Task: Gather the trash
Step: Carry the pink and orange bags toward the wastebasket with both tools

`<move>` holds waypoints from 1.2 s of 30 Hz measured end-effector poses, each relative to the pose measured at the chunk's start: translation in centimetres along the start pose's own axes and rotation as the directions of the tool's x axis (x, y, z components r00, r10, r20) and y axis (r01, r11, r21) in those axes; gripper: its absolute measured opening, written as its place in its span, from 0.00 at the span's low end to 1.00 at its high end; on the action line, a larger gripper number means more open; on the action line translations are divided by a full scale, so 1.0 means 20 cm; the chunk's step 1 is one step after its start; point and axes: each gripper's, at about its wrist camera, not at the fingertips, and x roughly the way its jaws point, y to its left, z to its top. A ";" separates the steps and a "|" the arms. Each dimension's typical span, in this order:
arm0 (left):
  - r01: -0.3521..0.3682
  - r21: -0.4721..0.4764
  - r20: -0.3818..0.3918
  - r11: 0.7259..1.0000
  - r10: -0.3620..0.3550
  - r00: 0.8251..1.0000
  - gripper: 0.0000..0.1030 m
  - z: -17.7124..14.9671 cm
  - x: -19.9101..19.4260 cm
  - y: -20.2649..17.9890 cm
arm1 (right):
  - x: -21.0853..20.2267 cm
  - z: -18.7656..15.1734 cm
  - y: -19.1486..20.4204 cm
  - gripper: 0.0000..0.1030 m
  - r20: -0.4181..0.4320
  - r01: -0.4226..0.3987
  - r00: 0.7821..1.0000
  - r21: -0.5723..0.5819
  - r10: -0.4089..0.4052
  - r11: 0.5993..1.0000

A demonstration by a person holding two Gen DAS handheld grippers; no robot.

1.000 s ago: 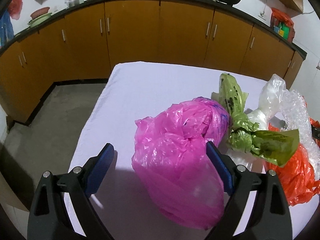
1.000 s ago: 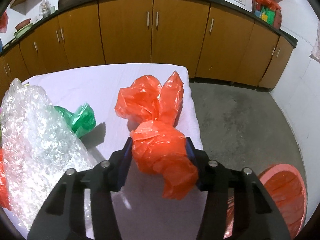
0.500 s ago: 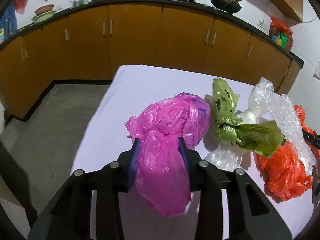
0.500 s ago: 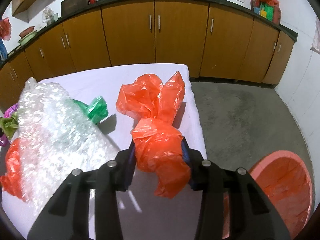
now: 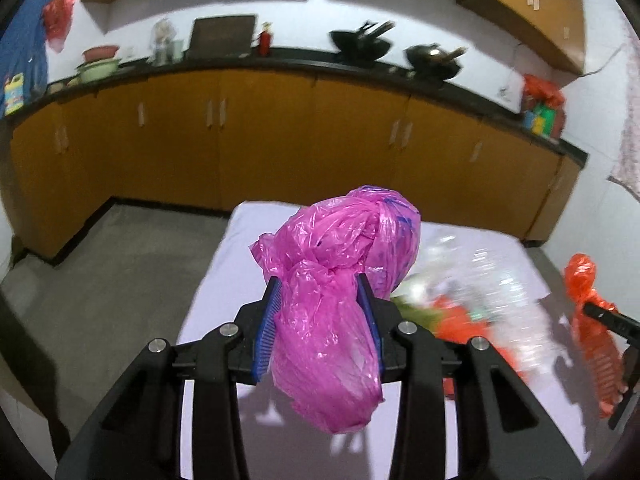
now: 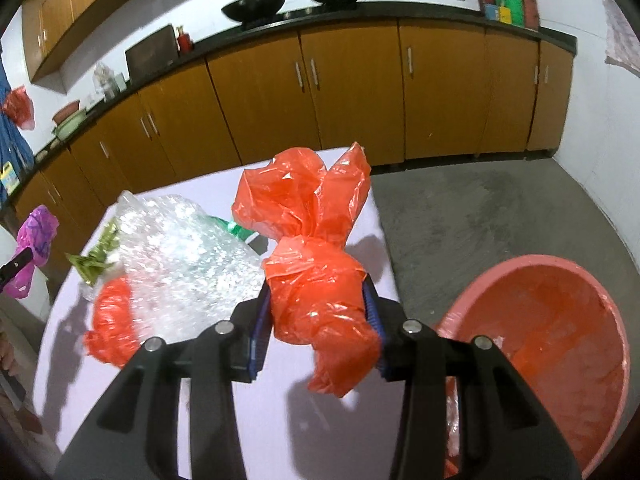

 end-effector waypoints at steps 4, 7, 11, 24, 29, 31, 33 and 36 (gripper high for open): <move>0.087 0.037 0.028 0.996 -0.088 0.996 0.37 0.05 -0.09 -0.23 | -0.20 -0.01 -0.08 0.40 0.047 0.008 0.999 0.042 -0.010 0.999; 0.160 0.067 0.044 0.985 -0.163 0.986 0.37 0.06 -0.15 -0.40 | -0.37 -0.05 -0.16 0.40 0.083 0.056 0.995 0.051 -0.060 0.997; 0.245 0.117 0.049 0.962 -0.252 0.966 0.37 0.05 -0.20 -0.65 | -0.59 -0.12 -0.29 0.40 0.130 0.149 0.979 0.055 -0.155 0.987; 0.427 0.267 -0.043 0.864 -0.432 0.901 0.37 -0.15 -0.20 -1.45 | -0.97 -0.37 -0.68 0.40 0.172 0.367 0.902 0.177 -0.395 0.913; 0.477 0.278 -0.087 0.834 -0.473 0.877 0.37 -0.23 -0.18 -1.62 | -0.94 -0.41 -0.73 0.40 0.165 0.372 0.899 0.200 -0.405 0.907; 0.492 0.277 -0.102 0.825 -0.484 0.869 0.37 -0.26 -0.16 -1.67 | -0.93 -0.41 -0.75 0.40 0.162 0.371 0.900 0.206 -0.405 0.906; 0.496 0.285 -0.117 0.821 -0.483 0.868 0.37 -0.29 -0.15 -1.70 | -0.91 -0.41 -0.77 0.40 0.157 0.364 0.903 0.215 -0.400 0.906; 0.503 0.286 -0.139 0.815 -0.484 0.864 0.37 -0.33 -0.12 -1.74 | -0.90 -0.42 -0.77 0.40 0.152 0.363 0.904 0.224 -0.400 0.905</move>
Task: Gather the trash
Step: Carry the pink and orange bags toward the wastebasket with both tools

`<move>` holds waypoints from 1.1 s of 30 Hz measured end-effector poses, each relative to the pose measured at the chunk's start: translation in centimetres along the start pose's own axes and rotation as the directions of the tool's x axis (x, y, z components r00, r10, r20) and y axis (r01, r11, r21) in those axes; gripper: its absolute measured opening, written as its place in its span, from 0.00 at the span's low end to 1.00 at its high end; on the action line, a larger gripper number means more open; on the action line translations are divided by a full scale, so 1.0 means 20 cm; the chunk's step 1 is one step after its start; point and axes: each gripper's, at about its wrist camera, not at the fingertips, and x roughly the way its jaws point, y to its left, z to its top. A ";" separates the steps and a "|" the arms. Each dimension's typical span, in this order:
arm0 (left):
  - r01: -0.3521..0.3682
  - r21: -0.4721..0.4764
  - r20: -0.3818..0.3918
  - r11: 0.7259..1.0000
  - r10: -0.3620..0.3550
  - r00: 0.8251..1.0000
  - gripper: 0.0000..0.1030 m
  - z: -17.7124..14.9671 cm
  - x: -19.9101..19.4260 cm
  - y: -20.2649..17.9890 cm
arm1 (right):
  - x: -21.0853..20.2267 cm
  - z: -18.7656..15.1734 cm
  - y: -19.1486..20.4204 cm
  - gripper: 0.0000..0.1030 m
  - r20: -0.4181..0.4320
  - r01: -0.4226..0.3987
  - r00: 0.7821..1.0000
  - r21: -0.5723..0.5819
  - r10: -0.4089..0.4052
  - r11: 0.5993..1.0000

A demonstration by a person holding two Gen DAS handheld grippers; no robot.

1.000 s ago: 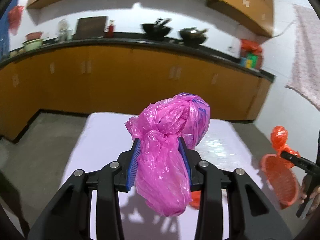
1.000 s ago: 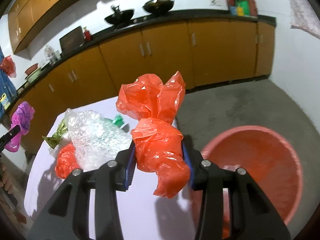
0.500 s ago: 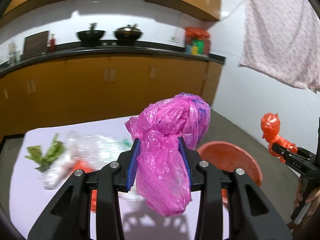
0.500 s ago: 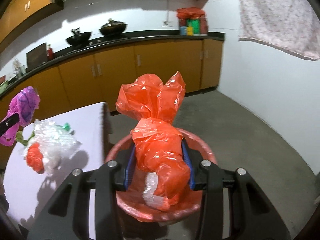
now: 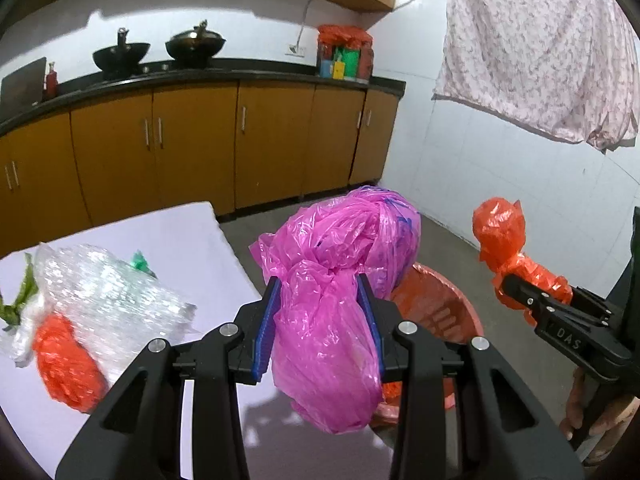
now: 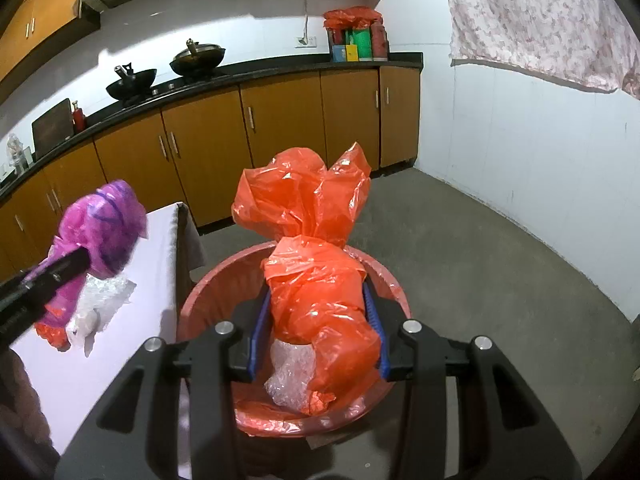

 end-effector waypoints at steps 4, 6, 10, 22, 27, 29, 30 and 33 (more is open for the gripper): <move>0.011 -0.004 -0.020 1.000 -0.011 1.000 0.37 -0.02 0.05 -0.03 | 0.02 -0.01 0.00 0.40 -0.006 0.001 1.000 0.007 -0.001 1.000; 0.012 -0.001 -0.029 1.000 -0.012 1.000 0.37 -0.03 0.07 -0.05 | 0.03 -0.01 0.00 0.40 -0.006 0.001 1.000 0.010 -0.001 1.000; 0.015 0.011 -0.042 1.000 -0.015 0.999 0.37 -0.04 0.10 -0.08 | 0.04 -0.02 0.01 0.40 -0.009 0.002 1.000 0.014 -0.002 1.000; 0.028 0.029 -0.068 0.999 -0.026 0.997 0.37 -0.05 0.18 -0.12 | 0.07 -0.01 0.03 0.40 -0.012 0.000 1.000 0.008 0.001 1.000; 0.037 0.032 -0.091 0.999 -0.034 0.995 0.38 -0.06 0.23 -0.14 | 0.09 -0.01 0.02 0.40 -0.015 0.001 1.000 0.013 -0.001 1.000; 0.041 0.032 -0.098 0.999 -0.037 0.994 0.38 -0.06 0.25 -0.14 | 0.10 0.00 0.01 0.40 -0.015 0.001 1.000 0.020 -0.001 1.000; 0.042 0.033 -0.101 0.999 -0.039 0.994 0.38 -0.06 0.26 -0.14 | 0.11 0.00 0.01 0.40 -0.015 0.000 1.000 0.024 0.001 1.000; 0.049 0.037 -0.113 0.998 -0.044 0.993 0.40 -0.06 0.29 -0.15 | 0.14 0.01 0.01 0.44 -0.011 -0.009 1.000 0.031 0.009 0.999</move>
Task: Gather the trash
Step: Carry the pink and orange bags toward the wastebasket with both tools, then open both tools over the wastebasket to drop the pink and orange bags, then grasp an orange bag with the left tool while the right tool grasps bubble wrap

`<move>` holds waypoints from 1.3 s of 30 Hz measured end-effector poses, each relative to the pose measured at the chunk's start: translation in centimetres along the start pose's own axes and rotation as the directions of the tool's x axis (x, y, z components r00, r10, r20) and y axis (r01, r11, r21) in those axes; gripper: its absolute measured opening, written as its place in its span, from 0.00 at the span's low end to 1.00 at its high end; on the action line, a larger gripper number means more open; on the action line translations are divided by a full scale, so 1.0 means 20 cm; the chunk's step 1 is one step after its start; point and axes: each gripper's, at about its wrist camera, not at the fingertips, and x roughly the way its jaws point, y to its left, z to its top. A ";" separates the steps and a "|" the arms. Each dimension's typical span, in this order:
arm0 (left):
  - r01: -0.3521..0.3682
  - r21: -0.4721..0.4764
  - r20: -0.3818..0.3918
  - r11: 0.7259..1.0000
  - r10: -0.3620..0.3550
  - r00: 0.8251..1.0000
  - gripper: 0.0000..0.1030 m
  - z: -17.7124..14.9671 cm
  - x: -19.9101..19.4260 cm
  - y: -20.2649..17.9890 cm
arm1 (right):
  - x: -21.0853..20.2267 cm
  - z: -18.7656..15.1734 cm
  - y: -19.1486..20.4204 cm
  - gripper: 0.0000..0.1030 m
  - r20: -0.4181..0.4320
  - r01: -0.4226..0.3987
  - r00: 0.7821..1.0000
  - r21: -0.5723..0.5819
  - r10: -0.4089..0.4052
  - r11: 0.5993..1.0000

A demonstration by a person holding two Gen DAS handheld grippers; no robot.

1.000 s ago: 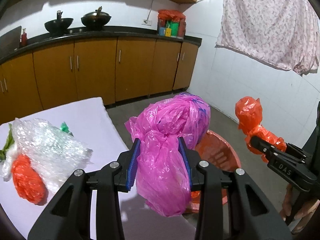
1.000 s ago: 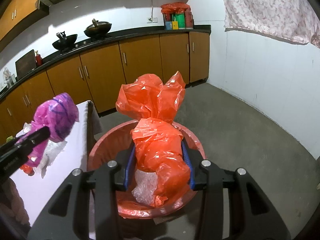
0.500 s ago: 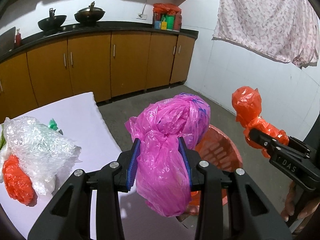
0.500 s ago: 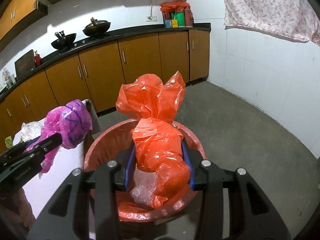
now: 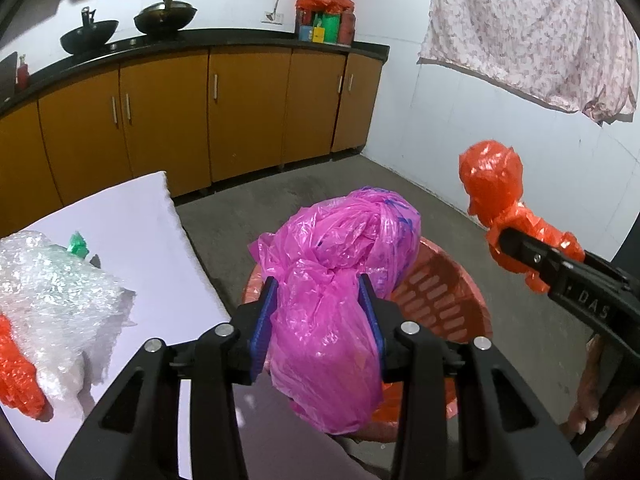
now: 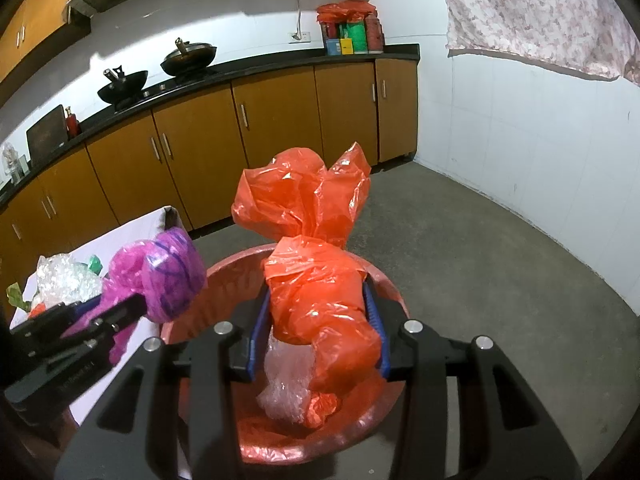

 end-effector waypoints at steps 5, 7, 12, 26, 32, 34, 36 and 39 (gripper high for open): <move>0.005 -0.001 -0.021 1.000 -0.005 1.000 0.58 -0.01 0.05 0.00 | 0.03 -0.01 0.00 0.54 -0.003 -0.011 1.000 0.013 0.012 1.000; 0.004 -0.003 -0.027 1.000 -0.004 1.000 0.62 -0.02 0.06 0.01 | 0.04 -0.02 -0.01 0.58 -0.004 -0.017 1.000 0.020 0.017 1.000; -0.008 -0.021 -0.034 1.000 0.007 0.999 0.64 -0.03 0.05 0.04 | 0.04 -0.03 -0.02 0.61 -0.008 -0.009 1.000 0.028 0.009 1.000; -0.067 -0.088 0.020 0.994 0.069 0.997 0.67 -0.06 -0.10 0.20 | 0.00 -0.01 0.05 0.63 0.011 -0.023 1.000 0.000 0.023 1.000; -0.109 -0.108 0.047 0.988 0.114 0.992 0.69 -0.09 -0.21 0.28 | -0.03 -0.02 0.14 0.63 0.016 -0.057 0.998 -0.019 0.057 0.998; -0.127 -0.123 0.055 0.984 0.134 0.989 0.69 -0.10 -0.25 0.32 | -0.04 -0.02 0.18 0.63 0.015 -0.071 0.997 -0.033 0.071 0.997; -0.148 -0.137 0.063 0.979 0.158 0.985 0.70 -0.11 -0.29 0.36 | -0.05 -0.02 0.22 0.63 0.013 -0.084 0.996 -0.045 0.085 0.995; -0.179 -0.157 0.074 0.971 0.192 0.979 0.70 -0.15 -0.35 0.43 | -0.06 -0.03 0.29 0.63 0.011 -0.103 0.995 -0.061 0.104 0.993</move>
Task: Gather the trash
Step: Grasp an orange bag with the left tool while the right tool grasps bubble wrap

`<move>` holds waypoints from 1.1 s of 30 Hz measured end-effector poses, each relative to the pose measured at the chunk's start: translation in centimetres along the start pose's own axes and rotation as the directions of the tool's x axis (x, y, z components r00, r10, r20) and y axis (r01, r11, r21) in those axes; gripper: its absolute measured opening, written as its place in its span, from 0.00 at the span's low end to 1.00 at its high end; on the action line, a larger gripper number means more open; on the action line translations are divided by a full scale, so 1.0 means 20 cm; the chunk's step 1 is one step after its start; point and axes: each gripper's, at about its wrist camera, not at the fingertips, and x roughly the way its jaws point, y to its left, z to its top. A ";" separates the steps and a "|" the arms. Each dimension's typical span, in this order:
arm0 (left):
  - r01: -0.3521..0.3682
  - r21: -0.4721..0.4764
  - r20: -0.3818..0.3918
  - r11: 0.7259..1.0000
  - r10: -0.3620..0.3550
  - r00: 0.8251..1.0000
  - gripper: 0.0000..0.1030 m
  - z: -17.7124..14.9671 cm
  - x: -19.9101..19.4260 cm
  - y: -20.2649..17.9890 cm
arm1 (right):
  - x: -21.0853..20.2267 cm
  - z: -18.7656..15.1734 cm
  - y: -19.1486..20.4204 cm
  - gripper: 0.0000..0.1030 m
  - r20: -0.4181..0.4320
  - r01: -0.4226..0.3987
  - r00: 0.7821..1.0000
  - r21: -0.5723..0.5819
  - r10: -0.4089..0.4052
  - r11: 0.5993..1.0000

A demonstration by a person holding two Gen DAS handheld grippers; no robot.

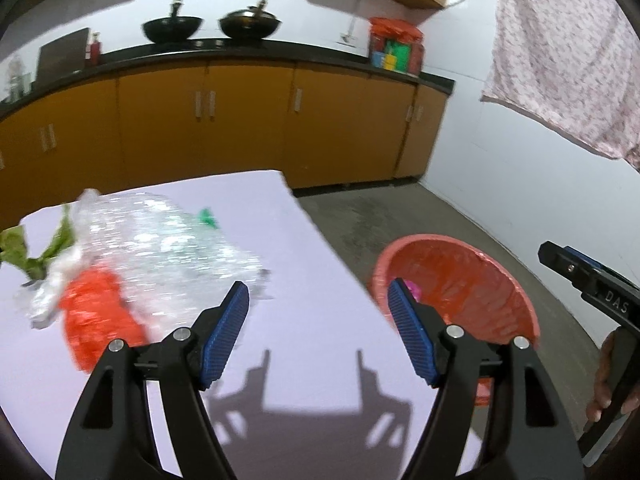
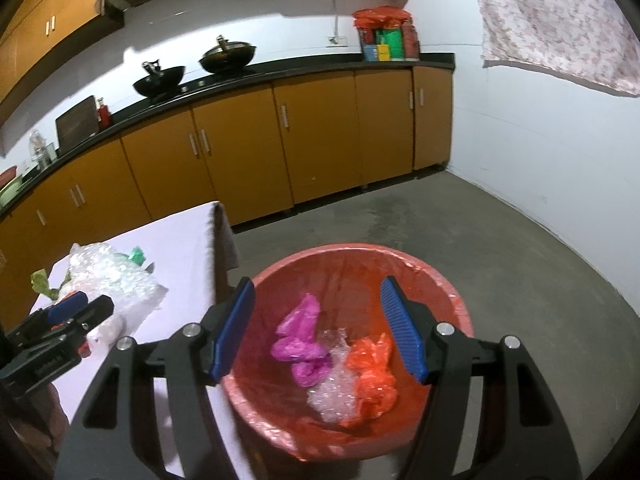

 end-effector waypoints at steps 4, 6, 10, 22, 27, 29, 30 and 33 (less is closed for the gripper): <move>-0.081 -0.025 0.033 0.996 0.081 0.996 0.71 -0.03 -0.10 0.14 | 0.00 -0.01 0.09 0.63 -0.008 -0.035 0.999 -0.021 0.035 0.999; -0.131 -0.034 0.044 0.991 0.132 0.990 0.73 -0.05 -0.13 0.21 | 0.01 -0.02 0.14 0.63 -0.014 -0.052 0.999 -0.032 0.051 0.998; -0.246 -0.070 0.044 0.967 0.249 0.968 0.77 -0.07 -0.17 0.41 | 0.02 -0.03 0.24 0.63 -0.023 -0.087 0.996 -0.047 0.086 0.995; -0.321 -0.198 -0.107 0.926 0.305 0.946 0.79 -0.12 -0.01 0.78 | 0.14 -0.09 0.68 0.63 -0.063 -0.208 0.977 -0.125 0.201 0.970; -0.281 -0.232 -0.147 0.931 0.252 0.956 0.79 -0.12 0.07 0.84 | 0.18 -0.13 0.78 0.63 -0.083 -0.209 0.977 -0.186 0.197 0.960; -0.261 -0.231 -0.155 0.937 0.230 0.961 0.78 -0.12 0.09 0.84 | 0.20 -0.13 0.79 0.63 -0.091 -0.207 0.977 -0.182 0.193 0.961; -0.251 -0.235 -0.156 0.939 0.219 0.963 0.76 -0.13 0.10 0.85 | 0.21 -0.12 0.79 0.63 -0.095 -0.205 0.977 -0.178 0.191 0.962; -0.194 -0.253 -0.157 0.948 0.157 0.975 0.54 -0.15 0.12 0.85 | 0.23 -0.13 0.79 0.63 -0.104 -0.203 0.977 -0.172 0.187 0.964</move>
